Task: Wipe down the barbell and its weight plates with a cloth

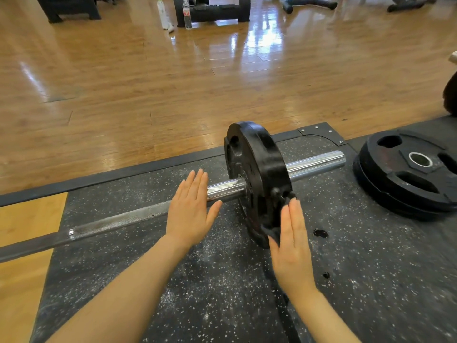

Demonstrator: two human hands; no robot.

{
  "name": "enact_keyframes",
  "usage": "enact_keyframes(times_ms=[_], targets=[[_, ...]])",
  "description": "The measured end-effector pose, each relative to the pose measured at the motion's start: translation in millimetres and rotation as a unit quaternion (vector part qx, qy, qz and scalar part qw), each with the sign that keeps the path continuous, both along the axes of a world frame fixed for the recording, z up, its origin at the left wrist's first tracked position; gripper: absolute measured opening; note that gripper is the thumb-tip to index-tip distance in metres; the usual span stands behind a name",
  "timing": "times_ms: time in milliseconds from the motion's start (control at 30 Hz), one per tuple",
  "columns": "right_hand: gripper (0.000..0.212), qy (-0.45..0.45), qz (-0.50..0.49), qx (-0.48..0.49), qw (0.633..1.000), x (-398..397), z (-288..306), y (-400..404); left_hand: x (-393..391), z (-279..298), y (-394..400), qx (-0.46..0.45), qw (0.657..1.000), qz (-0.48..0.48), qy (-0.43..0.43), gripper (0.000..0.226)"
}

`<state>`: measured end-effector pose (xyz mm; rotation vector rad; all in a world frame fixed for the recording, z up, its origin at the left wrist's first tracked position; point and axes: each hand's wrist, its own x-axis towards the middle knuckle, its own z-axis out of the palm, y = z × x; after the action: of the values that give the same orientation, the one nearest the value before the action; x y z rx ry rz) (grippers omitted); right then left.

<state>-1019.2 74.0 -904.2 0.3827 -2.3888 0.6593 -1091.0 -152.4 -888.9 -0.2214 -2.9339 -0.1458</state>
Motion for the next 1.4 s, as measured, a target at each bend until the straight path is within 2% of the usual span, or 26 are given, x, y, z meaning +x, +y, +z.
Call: enact_keyframes(times_ms=[67, 133, 333, 533, 767, 967, 1167, 1400], targets=[[0.084, -0.036, -0.015, -0.025, 0.999, 13.9, -13.3, -1.0, -1.1, 0.0, -1.3, -0.001, 1.0, -0.004, 0.0, 0.081], [0.088, -0.055, -0.012, -0.045, 0.997, 18.0, -14.5, -2.2, -2.4, -0.2, -2.2, -0.002, 1.0, -0.004, 0.001, 0.082], [0.071, -0.058, -0.012, -0.125, 0.99, 6.2, 5.7, 4.0, -8.6, 0.7, -3.6, -0.002, 1.0, -0.001, -0.003, 0.084], [0.061, -0.042, 0.02, -0.146, 0.988, -26.4, 26.8, -10.2, -19.7, 2.9, -7.2, 0.0, 1.0, -0.006, 0.006, 0.079], [0.055, 0.02, -0.003, -0.082, 0.996, -53.2, 15.3, -24.1, -35.8, 2.5, -12.3, 0.011, 1.0, 0.003, 0.003, 0.082], [0.066, -0.048, -0.021, -0.122, 0.991, -38.7, -15.4, -29.9, -54.9, 3.1, -18.2, 0.017, 1.0, 0.015, -0.007, 0.078], [0.058, -0.018, -0.016, -0.073, 0.997, -92.2, 38.5, -43.7, -74.5, 8.4, -25.9, 0.031, 0.998, 0.019, -0.045, 0.075], [0.059, -0.099, -0.026, 0.042, 0.994, -123.8, 78.4, -51.6, -95.9, 22.9, -34.2, 0.027, 0.993, 0.011, -0.112, 0.078]])
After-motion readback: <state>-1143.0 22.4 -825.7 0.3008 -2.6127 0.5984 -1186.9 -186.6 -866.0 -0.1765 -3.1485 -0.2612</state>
